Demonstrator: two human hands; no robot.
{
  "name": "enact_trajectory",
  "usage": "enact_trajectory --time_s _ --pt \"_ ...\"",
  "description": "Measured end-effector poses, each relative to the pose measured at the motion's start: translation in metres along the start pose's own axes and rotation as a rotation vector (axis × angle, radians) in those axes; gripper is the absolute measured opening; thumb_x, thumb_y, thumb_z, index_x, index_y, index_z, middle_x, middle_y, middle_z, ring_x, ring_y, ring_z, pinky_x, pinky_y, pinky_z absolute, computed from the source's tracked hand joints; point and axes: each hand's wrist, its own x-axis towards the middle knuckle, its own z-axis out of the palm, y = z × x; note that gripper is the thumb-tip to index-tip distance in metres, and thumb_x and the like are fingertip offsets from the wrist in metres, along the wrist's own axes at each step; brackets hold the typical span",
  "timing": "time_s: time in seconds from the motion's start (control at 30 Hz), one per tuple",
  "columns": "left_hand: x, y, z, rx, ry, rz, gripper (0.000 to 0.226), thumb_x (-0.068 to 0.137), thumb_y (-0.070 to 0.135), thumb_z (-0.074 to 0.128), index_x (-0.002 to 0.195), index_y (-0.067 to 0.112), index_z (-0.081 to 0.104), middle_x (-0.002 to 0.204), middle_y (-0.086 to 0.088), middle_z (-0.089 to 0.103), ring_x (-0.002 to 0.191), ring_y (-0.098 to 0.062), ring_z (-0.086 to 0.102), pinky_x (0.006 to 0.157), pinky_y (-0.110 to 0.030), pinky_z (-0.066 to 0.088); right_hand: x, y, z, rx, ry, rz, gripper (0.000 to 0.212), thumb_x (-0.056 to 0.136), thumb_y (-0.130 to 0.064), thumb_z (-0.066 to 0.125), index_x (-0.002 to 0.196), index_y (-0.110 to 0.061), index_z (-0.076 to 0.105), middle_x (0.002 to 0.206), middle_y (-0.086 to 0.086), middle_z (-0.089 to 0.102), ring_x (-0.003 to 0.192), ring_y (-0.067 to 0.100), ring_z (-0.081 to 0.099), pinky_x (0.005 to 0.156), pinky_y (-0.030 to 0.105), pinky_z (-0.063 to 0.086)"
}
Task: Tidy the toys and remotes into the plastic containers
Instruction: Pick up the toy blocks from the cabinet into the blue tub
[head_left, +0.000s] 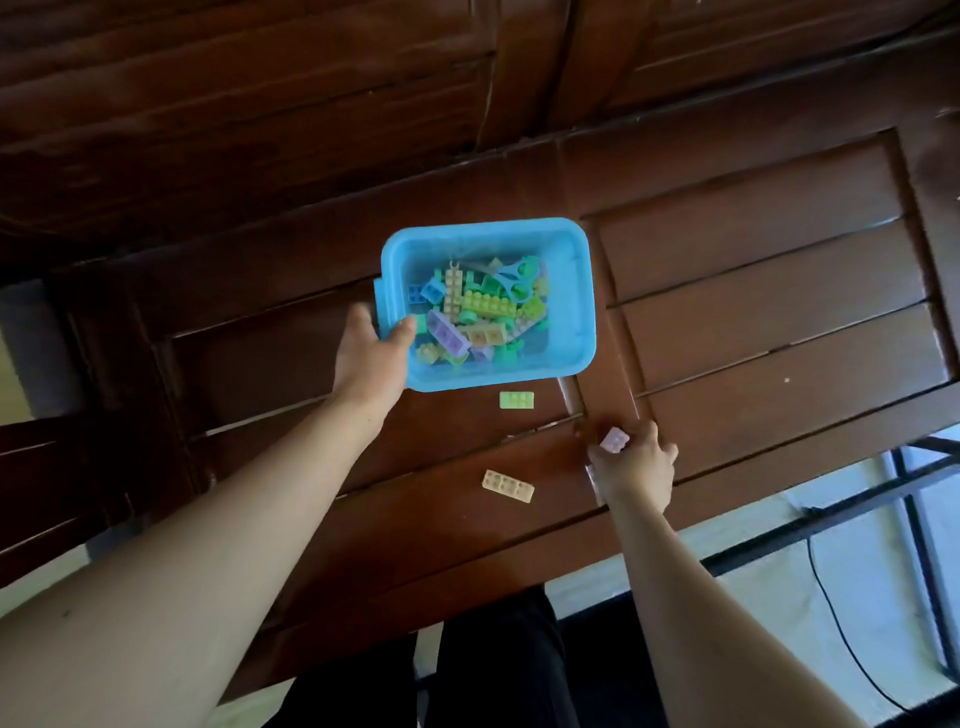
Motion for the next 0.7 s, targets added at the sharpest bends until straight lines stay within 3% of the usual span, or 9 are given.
enact_trajectory --time_s 0.13,0.2,0.33,0.47,0.57,0.7 --pt "0.000 -0.001 0.000 0.024 -0.006 0.012 0.023 0.093 0.034 0.056 0.108 0.018 0.048 0.105 -0.006 0.063 0.093 -0.024 0.066 0.082 -0.051 0.056 -0.001 0.000 0.014 0.077 0.046 -0.104 0.020 0.082 -0.012 0.060 0.099 -0.018 0.055 0.115 0.010 0.050 0.087 0.030 0.058 0.068 0.030 0.042" --pt "0.002 -0.001 -0.001 0.032 0.004 0.020 0.024 0.093 0.033 0.056 0.108 0.017 0.048 0.106 -0.007 0.063 0.093 -0.025 0.066 0.083 -0.052 0.056 -0.004 -0.005 0.017 0.098 0.046 -0.165 0.017 0.081 -0.008 0.056 0.091 -0.022 0.054 0.114 0.008 0.054 0.085 0.025 0.055 0.067 0.028 0.037" --pt "0.003 0.000 -0.002 0.010 0.032 0.005 0.019 0.093 0.032 0.056 0.104 0.019 0.048 0.104 -0.006 0.063 0.093 -0.025 0.066 0.083 -0.052 0.056 -0.019 -0.021 0.020 0.103 0.095 -0.461 0.031 0.076 -0.008 0.058 0.104 -0.023 0.057 0.101 -0.002 0.054 0.090 0.021 0.057 0.067 0.026 0.037" --pt "0.001 -0.001 -0.003 -0.014 0.044 -0.015 0.018 0.093 0.032 0.056 0.103 0.020 0.048 0.104 -0.007 0.063 0.092 -0.025 0.067 0.082 -0.052 0.056 -0.030 -0.039 0.033 -0.024 0.047 -0.779 0.049 0.075 -0.005 0.062 0.120 -0.024 0.057 0.118 -0.001 0.053 0.099 0.020 0.058 0.063 0.027 0.047" --pt "0.001 -0.004 -0.004 -0.036 0.041 -0.023 0.017 0.093 0.032 0.056 0.101 0.021 0.048 0.103 -0.005 0.063 0.091 -0.025 0.067 0.080 -0.053 0.057 -0.025 -0.045 0.045 -0.129 0.000 -0.782 0.047 0.078 -0.003 0.060 0.121 -0.023 0.060 0.123 -0.001 0.050 0.106 0.022 0.056 0.064 0.030 0.050" --pt "0.003 -0.007 -0.009 -0.075 0.049 -0.036 0.013 0.093 0.031 0.057 0.098 0.023 0.048 0.100 -0.002 0.063 0.090 -0.023 0.067 0.078 -0.052 0.058 -0.020 -0.049 0.052 -0.127 0.029 -0.744 0.031 0.078 -0.002 0.061 0.105 -0.016 0.065 0.115 0.002 0.049 0.100 0.023 0.056 0.064 0.026 0.043"
